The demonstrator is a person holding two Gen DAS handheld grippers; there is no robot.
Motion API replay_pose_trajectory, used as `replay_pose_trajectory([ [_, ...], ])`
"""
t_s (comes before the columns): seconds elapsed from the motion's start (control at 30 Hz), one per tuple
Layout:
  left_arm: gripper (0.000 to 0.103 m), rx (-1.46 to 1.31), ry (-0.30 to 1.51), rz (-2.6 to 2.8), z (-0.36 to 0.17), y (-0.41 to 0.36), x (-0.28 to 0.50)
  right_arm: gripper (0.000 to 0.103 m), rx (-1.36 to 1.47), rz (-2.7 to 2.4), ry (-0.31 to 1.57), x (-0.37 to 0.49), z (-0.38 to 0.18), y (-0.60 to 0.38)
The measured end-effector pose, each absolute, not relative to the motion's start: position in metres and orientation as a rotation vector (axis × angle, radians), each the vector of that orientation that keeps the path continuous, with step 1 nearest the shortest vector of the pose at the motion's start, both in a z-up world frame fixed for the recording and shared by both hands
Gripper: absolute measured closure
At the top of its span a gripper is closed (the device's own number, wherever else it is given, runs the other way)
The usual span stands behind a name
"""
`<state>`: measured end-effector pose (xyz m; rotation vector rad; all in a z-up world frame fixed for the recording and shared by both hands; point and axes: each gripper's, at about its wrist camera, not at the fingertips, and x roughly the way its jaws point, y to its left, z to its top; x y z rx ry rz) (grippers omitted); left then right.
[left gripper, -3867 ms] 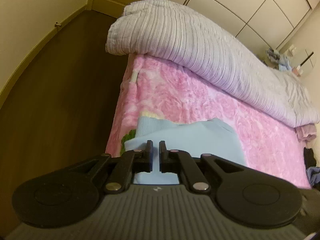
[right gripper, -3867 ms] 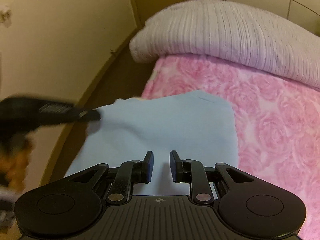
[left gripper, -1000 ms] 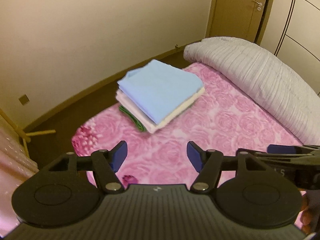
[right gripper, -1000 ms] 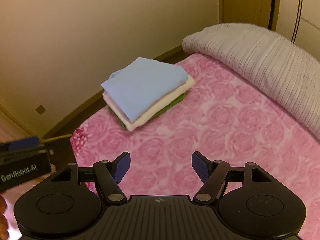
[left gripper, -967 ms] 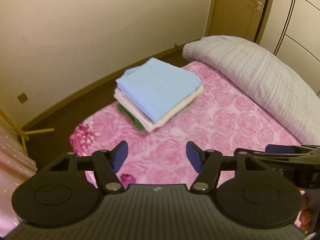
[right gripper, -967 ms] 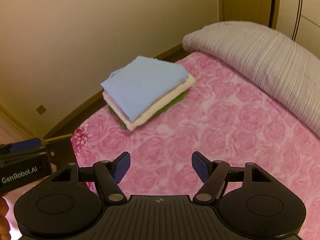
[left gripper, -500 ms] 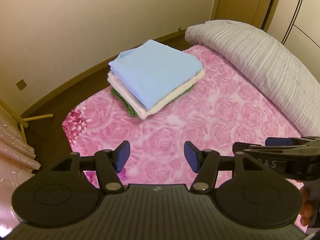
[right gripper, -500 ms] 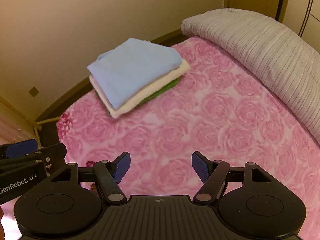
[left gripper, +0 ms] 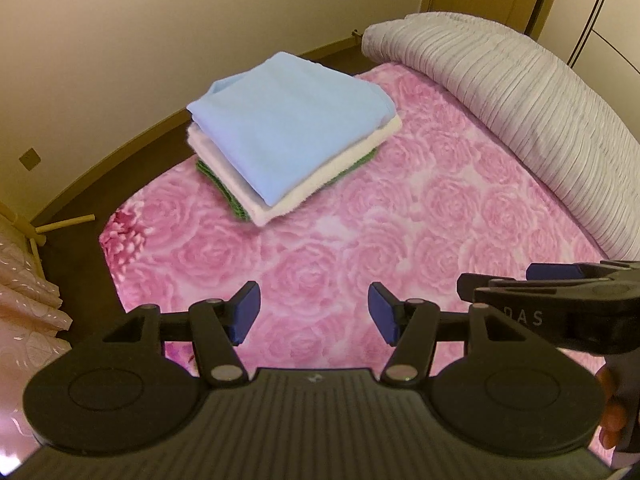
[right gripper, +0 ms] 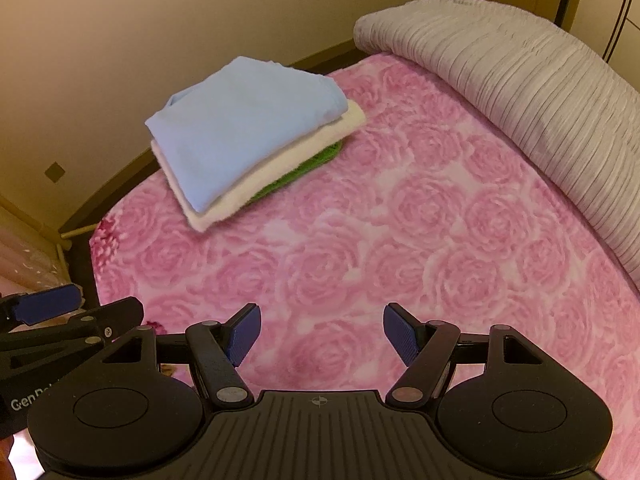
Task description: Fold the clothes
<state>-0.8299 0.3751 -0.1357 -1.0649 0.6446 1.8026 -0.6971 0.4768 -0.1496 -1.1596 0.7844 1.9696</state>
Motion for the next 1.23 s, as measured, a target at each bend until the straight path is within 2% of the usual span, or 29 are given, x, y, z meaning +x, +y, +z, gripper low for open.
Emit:
replay_pose_trajectory([
  [0.6, 0.047, -1.107, 0.672, 1.803, -0.16, 0.416, -0.841, 0.032, -1.207, 1.95, 0.806, -0.709, -0.171, 0.521],
  [1.23, 0.047, -1.02, 0.672, 1.857, -0.15, 0.429, -0.845, 0.032, -1.196, 1.966, 0.795, -0.722, -0.169, 0.533],
])
